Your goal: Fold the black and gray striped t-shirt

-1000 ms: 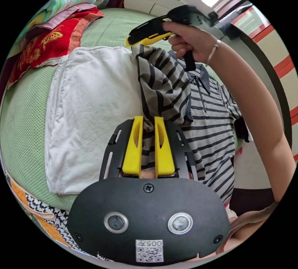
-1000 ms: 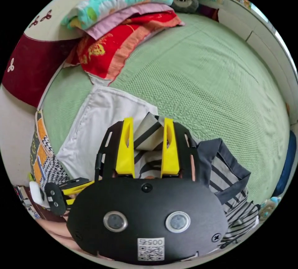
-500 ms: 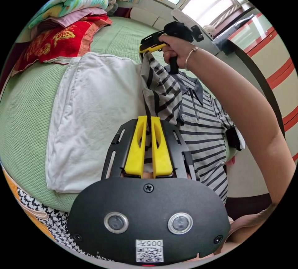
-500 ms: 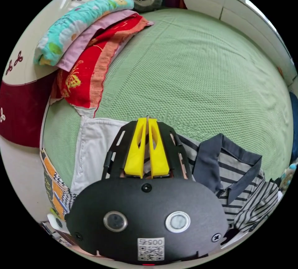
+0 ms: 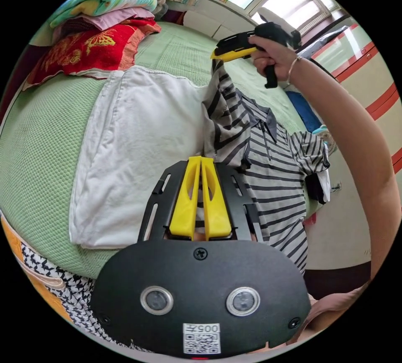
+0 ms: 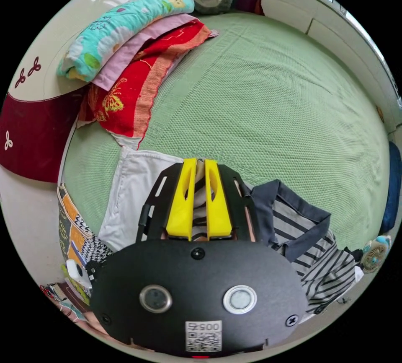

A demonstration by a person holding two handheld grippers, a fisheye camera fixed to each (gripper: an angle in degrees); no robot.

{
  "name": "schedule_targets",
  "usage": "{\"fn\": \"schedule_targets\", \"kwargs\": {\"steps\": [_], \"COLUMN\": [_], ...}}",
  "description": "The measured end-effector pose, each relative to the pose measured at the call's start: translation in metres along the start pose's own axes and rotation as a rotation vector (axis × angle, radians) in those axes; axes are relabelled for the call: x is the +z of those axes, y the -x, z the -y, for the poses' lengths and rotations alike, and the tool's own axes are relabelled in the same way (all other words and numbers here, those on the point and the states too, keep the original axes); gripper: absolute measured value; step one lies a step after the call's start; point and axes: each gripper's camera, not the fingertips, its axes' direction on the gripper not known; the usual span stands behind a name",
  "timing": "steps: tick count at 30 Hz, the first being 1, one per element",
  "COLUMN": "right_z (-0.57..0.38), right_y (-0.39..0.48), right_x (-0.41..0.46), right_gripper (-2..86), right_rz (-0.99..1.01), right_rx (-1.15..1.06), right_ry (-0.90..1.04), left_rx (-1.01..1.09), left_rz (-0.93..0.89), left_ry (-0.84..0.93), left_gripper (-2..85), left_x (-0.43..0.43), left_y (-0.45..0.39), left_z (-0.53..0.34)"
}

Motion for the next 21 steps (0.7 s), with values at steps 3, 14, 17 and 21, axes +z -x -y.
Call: {"fn": "schedule_targets", "kwargs": {"steps": [3, 14, 17, 21], "right_z": [-0.006, -0.085, -0.135, -0.180], "right_y": [-0.005, -0.020, -0.039, -0.073], "right_x": [-0.004, -0.008, 0.010, 0.032], "right_gripper": [7.0, 9.1, 8.8, 9.5], "right_rz": [0.066, 0.067, 0.051, 0.084], "right_rx": [-0.043, -0.116, -0.127, -0.125], "right_ry": [-0.005, -0.180, -0.163, -0.086], "left_rx": [0.003, 0.057, 0.084, 0.116], "left_rz": [0.013, 0.011, 0.066, 0.086], "left_ry": [-0.003, -0.031, -0.011, -0.010], "left_gripper": [-0.7, -0.7, -0.7, -0.7], "left_x": [0.002, 0.009, 0.016, 0.026], "left_y": [-0.007, -0.045, -0.064, -0.091], "left_z": [-0.004, -0.017, -0.022, -0.023]}}
